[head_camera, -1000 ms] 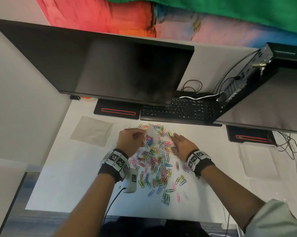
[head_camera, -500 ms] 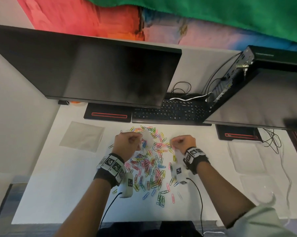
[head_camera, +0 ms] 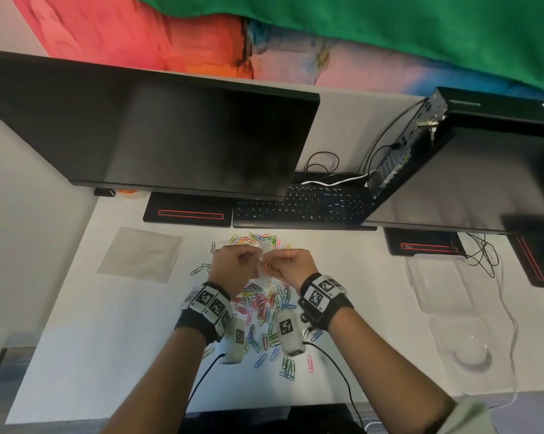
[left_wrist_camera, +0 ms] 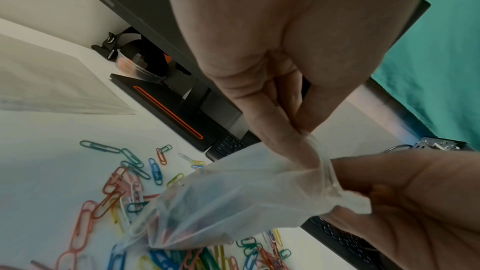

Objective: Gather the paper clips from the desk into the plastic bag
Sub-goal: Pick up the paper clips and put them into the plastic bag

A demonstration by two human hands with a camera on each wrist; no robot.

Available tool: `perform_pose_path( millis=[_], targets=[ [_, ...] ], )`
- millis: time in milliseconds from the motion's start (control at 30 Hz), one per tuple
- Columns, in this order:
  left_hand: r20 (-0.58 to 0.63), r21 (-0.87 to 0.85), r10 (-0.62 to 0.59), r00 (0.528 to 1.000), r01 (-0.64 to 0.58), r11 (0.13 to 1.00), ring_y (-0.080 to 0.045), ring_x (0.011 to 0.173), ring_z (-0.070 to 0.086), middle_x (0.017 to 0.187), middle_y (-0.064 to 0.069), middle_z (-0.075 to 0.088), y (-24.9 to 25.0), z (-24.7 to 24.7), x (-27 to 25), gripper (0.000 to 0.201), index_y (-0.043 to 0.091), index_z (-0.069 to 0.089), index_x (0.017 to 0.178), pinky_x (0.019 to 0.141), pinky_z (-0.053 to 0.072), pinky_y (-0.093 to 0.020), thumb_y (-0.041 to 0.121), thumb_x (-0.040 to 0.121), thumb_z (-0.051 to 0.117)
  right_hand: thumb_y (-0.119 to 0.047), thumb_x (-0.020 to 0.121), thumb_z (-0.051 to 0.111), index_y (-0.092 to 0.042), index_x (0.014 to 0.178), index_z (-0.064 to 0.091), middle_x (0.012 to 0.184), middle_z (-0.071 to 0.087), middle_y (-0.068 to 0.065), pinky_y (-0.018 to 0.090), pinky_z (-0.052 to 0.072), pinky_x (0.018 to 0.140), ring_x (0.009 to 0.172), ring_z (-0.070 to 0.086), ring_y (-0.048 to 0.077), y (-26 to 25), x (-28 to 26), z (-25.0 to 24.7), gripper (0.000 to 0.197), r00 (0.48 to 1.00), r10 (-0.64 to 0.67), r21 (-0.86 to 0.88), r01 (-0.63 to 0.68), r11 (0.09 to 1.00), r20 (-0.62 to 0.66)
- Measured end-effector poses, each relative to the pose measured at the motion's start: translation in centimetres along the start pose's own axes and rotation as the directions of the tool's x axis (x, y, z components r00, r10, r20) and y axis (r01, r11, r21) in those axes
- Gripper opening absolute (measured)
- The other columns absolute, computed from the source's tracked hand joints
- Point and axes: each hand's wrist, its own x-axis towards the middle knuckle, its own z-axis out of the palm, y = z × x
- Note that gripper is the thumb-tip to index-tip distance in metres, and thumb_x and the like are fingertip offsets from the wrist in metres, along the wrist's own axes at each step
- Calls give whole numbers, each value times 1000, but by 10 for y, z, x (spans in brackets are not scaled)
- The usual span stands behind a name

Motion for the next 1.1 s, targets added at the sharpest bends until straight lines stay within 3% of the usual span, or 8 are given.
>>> perform_pose_path(
  millis=[100,300,467,633,833,967,1033,1100],
  targets=[
    [18,-10,-15,1000,15,1000,-15,63,73,74,-3,75,0,1,1,13,12,75,99,68,63,-33,10,92,64,-7,87,62,-17,90,78,83,76,4,36,59,69,75,69,20,-3,1,8,19,999,-32,-212,32,977,1],
    [32,27,7,999,-8,1000,-15,72,74,80,1,76,-5,1,4,11,14,77,97,77,62,-38,15,89,69,-5,79,69,-15,76,79,56,66,-6,19,57,61,52,62,9,-14,-5,7,14,987,-158,-484,137,864,-3],
    [37,26,20,999,-21,999,-12,62,73,75,-1,76,-2,1,4,12,14,76,97,70,63,-36,12,91,66,-2,84,64,-12,83,79,78,75,3,-4,37,59,60,58,2,-9,-6,11,19,947,-315,-614,285,736,62],
    [28,23,22,999,-22,999,-10,60,72,74,0,75,0,-1,5,13,13,76,98,69,63,-32,10,91,66,-4,86,59,-14,86,79,81,76,4,17,50,75,72,68,18,-10,-8,8,22,906,-391,-704,383,598,161],
    [25,30,31,999,-32,999,-11,61,73,75,1,75,-1,-2,6,13,11,76,99,67,63,-30,9,91,66,0,84,58,-16,88,79,86,76,-1,6,47,78,73,66,5,-18,-10,0,26,878,-414,-665,460,588,241],
    [-4,24,29,1000,-29,999,-11,61,72,74,-1,75,-1,-9,7,14,11,76,99,69,63,-30,12,93,64,-8,87,64,-21,90,76,90,74,-5,20,56,72,75,67,5,-13,6,-30,18,909,-395,-552,263,791,-132],
    [-16,1,9,1000,-9,1000,-14,63,73,75,-2,76,-1,-13,7,14,12,77,97,71,63,-31,14,93,64,-20,88,65,-24,109,69,111,70,1,26,56,80,91,66,13,4,18,-56,22,934,-248,-669,14,743,-257],
    [-30,-11,-1,1000,1,1000,-14,63,73,74,-1,75,-1,-16,5,14,13,77,96,71,63,-32,15,93,64,-39,82,69,-23,134,49,131,51,9,38,50,95,115,54,28,30,24,-76,58,956,28,-782,-255,569,-291]
  ],
)
